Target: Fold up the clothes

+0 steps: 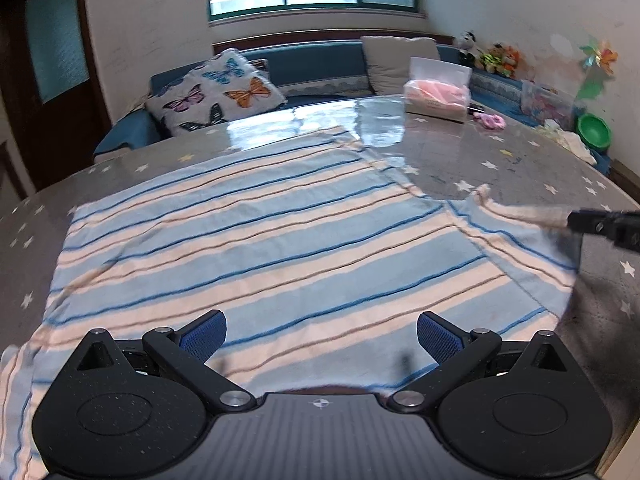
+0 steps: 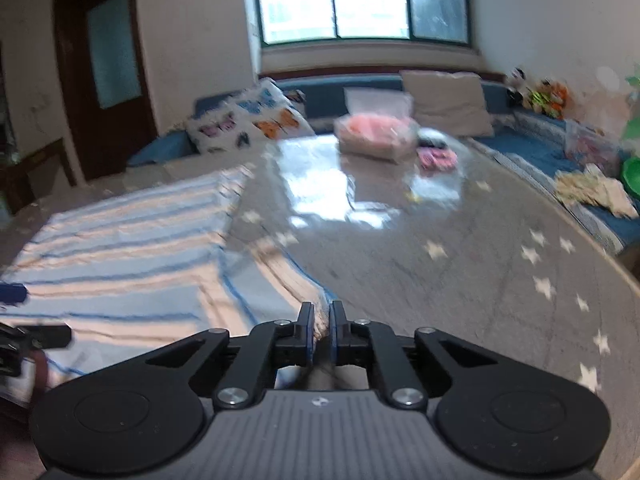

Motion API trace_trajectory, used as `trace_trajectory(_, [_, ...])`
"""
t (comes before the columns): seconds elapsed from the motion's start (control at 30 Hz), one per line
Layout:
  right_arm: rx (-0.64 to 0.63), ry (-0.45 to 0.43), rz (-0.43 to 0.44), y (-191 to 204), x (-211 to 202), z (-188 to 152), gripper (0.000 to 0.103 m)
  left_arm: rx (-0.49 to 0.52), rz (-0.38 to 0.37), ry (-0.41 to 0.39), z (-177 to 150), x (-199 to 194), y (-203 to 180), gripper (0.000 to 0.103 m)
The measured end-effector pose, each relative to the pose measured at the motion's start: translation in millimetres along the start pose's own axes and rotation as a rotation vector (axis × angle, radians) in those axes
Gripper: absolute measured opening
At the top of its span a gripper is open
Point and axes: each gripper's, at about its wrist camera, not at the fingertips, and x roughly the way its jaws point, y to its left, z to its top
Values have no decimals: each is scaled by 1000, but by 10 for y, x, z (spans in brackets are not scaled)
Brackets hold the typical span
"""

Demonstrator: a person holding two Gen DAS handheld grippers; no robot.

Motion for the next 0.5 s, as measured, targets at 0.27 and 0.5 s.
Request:
trace_trajectory(0.27, [-91, -46, 181, 540, -203, 210, 7, -107, 79, -5, -200, -217, 425, 103])
trace_trajectory(0.5, [-198, 9, 296, 1044, -73, 82, 7, -190, 177, -19, -417, -451, 834, 103])
